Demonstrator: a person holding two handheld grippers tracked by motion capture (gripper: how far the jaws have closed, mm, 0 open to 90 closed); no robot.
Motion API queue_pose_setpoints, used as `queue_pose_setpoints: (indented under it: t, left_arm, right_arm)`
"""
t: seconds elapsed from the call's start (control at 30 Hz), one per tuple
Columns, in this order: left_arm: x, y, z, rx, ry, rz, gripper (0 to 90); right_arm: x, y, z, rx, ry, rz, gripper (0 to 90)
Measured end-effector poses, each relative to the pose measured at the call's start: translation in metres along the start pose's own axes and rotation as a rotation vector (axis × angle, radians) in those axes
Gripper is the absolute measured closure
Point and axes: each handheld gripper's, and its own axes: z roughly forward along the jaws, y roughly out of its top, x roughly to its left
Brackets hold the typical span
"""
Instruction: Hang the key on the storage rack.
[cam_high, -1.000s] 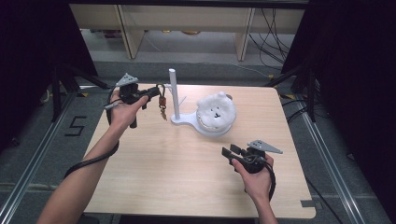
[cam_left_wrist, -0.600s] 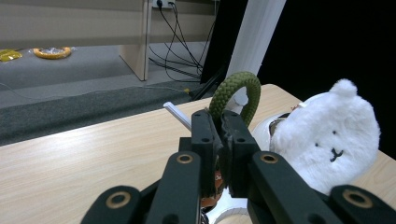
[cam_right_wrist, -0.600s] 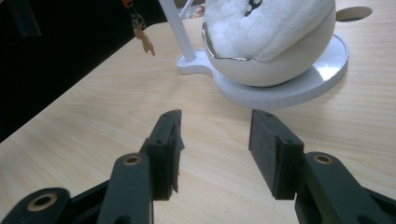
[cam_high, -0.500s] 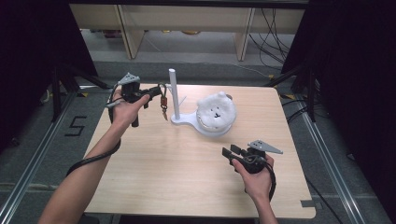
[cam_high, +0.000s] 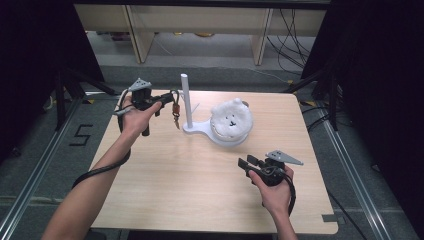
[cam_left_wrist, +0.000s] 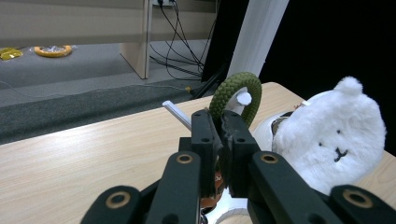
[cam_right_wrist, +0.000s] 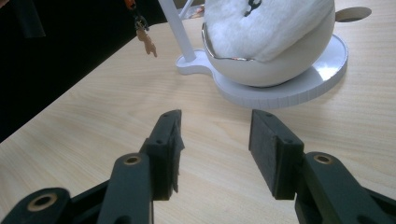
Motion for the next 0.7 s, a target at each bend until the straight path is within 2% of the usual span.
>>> queue_pose_setpoints:
  t: [0.13,0.2,0.27,0.53,0.57,0.7]
  left_arm:
    - [-0.0009,-0.0005,0.0021,-0.001,0.002,-0.001,84.2]
    - [-0.0013,-0.001,0.0028,0.0,0.003,-0.002,84.2]
    - [-0.0017,-0.0016,0.0037,0.002,0.004,0.001,84.2]
    - [-0.0025,-0.0029,0.006,0.009,0.007,0.004,84.2]
    - [-0.0026,-0.0031,0.0063,0.009,0.007,0.004,84.2]
    - [-0.0028,-0.0038,0.0076,0.007,0.006,0.003,84.2]
  right_arm:
    - [0.0011,-0.0004,-0.0004,0.002,-0.003,0.016,54.8]
    - [0.0001,0.0,-0.001,0.0,-0.014,-0.008,54.8]
    - [0.0002,-0.0004,0.0,-0.001,0.002,0.005,54.8]
    - [-0.0004,-0.0008,-0.0008,0.003,-0.006,-0.007,54.7]
    - [0.0003,-0.0012,0.0001,0.005,0.006,0.011,54.7]
    - [-0.0016,-0.0019,0.0013,-0.002,-0.019,-0.024,54.7]
